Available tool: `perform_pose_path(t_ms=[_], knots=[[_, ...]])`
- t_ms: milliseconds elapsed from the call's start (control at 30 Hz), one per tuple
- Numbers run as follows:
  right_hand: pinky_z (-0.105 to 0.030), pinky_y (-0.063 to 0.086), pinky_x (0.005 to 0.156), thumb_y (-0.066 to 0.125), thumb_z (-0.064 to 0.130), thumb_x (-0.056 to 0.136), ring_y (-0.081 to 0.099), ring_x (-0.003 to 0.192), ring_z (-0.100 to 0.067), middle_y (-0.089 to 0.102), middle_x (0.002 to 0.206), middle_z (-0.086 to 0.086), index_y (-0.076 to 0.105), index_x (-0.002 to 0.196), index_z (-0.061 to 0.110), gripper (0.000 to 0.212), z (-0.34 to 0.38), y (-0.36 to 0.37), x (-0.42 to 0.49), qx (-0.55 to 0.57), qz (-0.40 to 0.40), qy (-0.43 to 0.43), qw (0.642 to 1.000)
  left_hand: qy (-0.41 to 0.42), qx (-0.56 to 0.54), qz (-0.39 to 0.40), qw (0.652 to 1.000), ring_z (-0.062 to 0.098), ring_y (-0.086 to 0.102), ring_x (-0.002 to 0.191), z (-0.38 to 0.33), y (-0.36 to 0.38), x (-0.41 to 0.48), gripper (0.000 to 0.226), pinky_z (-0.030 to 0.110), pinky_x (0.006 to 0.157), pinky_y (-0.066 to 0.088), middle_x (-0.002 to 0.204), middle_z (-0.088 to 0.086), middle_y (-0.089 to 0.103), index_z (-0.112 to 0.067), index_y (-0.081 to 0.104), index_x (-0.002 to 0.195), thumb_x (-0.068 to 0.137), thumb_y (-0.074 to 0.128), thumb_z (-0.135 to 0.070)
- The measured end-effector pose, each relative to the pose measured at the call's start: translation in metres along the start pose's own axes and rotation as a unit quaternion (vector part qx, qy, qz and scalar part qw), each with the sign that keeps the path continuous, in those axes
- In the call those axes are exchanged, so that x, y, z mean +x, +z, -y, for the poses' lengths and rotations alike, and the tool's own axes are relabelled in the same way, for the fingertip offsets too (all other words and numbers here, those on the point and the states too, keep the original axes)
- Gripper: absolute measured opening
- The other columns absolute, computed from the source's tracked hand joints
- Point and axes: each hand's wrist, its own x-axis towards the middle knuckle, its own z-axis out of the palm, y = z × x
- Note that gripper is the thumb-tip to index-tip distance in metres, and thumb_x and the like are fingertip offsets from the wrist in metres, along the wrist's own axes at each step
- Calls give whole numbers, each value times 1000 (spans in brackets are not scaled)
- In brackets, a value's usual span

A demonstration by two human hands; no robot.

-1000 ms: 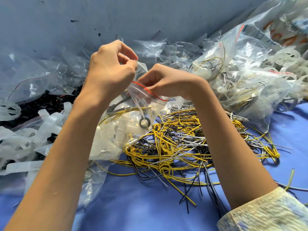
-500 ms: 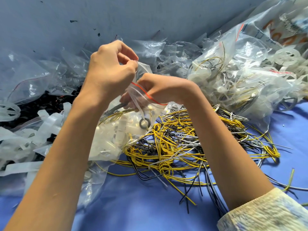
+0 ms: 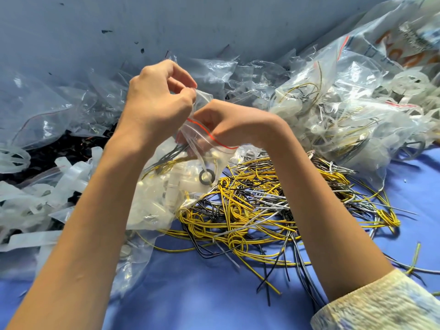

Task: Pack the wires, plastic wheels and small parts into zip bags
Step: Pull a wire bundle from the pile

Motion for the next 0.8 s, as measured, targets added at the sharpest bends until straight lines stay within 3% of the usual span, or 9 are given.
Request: perform_pose_path(t_ms=[67,133,200,333,433,567,667,733,800], knots=[[-33,51,80,65,-5,82,65,85,-20,69,99,-16,65,102,11,26,1,0,-4,39,26,-11,999,-1,-4,1,1000,0,54,60,0,0,0,9,18,59,41,68,-13,61,-26,65,82,81,59,-19],[-36,49,94,61,-13,81,63,100,-22,64,116,-27,61,114,9,39,-2,-3,-9,83,56,-14,995,-2,-3,1,1000,-1,53,57,1,0,0,9,17,57,40,67,-14,60,-26,65,82,81,59,-19],[-33,46,90,51,-25,78,57,99,-19,59,119,-32,59,118,-2,47,-6,-8,-13,103,66,-10,992,-4,-3,3,1000,-2,53,59,1,0,0,9,17,57,40,68,-13,60,-26,65,83,82,59,-19],[-25,51,80,46,-28,77,63,91,-19,66,116,-19,58,121,5,57,-14,-23,-21,110,24,27,993,-6,-10,2,1000,-1,54,59,4,-2,1,9,19,61,42,69,-13,61,-26,64,82,82,59,-19],[-20,56,66,55,-19,81,70,75,-14,70,106,-14,64,114,1,40,-19,-36,-30,106,-59,69,990,-9,-9,8,1000,7,57,64,5,-5,1,9,21,68,43,71,-12,61,-26,64,82,83,59,-18],[-12,48,51,61,-4,82,70,59,-10,75,81,-1,71,94,7,19,-24,-49,-41,82,-212,80,971,8,21,55,998,5,54,67,3,-5,0,12,21,71,45,79,-11,62,-30,62,79,82,63,-18],[-11,42,48,63,7,82,69,59,-9,75,76,4,72,86,14,12,-27,-55,-43,32,-243,89,965,108,72,115,985,10,53,84,-6,0,-8,35,15,72,39,96,-2,58,-33,63,79,75,55,1],[-12,41,49,63,13,84,69,60,-8,74,75,4,72,83,18,11,-29,-53,-41,9,-228,117,967,208,102,187,955,18,49,98,-14,5,-15,52,24,83,37,102,-1,60,-33,66,78,67,47,14],[-14,42,51,62,16,87,69,62,-6,74,74,5,72,84,21,11,-31,-49,-38,-20,-200,151,968,249,119,266,924,20,53,99,-19,15,-22,53,34,89,41,101,-4,66,-29,71,77,64,44,15]])
